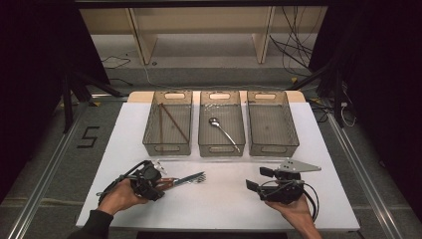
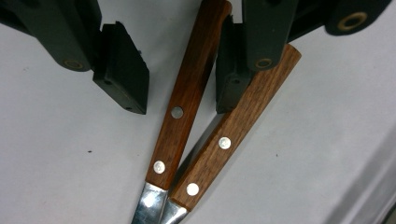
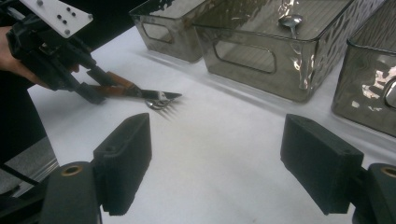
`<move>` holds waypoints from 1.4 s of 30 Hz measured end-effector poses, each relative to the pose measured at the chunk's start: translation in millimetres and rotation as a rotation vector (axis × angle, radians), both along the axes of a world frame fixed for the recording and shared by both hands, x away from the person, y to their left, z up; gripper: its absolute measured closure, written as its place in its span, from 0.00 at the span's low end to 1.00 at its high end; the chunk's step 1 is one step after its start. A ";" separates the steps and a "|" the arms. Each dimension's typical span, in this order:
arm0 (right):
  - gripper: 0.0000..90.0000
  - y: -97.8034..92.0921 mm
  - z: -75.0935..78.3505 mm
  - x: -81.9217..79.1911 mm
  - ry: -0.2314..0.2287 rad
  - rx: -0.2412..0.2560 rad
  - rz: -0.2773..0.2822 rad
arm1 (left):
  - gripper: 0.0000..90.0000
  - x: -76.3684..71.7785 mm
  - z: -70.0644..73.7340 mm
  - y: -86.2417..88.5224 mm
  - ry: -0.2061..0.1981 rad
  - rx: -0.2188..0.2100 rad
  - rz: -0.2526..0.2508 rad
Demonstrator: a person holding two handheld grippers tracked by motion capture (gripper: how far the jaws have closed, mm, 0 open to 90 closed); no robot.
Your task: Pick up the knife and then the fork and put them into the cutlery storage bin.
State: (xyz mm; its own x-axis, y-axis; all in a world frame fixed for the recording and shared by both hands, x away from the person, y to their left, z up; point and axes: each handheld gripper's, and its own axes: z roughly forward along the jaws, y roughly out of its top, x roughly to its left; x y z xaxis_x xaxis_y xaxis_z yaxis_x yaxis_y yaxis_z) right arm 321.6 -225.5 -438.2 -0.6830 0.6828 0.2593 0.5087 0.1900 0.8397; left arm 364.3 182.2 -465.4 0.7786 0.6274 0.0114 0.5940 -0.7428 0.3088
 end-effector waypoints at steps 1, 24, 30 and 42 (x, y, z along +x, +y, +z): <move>0.28 0.3 -0.1 0.0 0.000 -0.001 0.001 | 0.61 0.6 0.3 0.1 0.003 -0.005 0.002; 0.29 2.3 -1.0 0.8 0.006 -0.010 0.015 | 0.72 13.6 2.5 -7.1 0.082 0.050 -0.037; 0.29 2.9 -1.4 1.1 0.009 -0.014 0.020 | 0.75 16.1 3.0 -7.5 0.093 0.061 -0.045; 0.29 3.1 -1.4 1.1 0.011 -0.018 0.018 | 0.82 13.2 4.3 -11.4 0.071 0.099 -0.119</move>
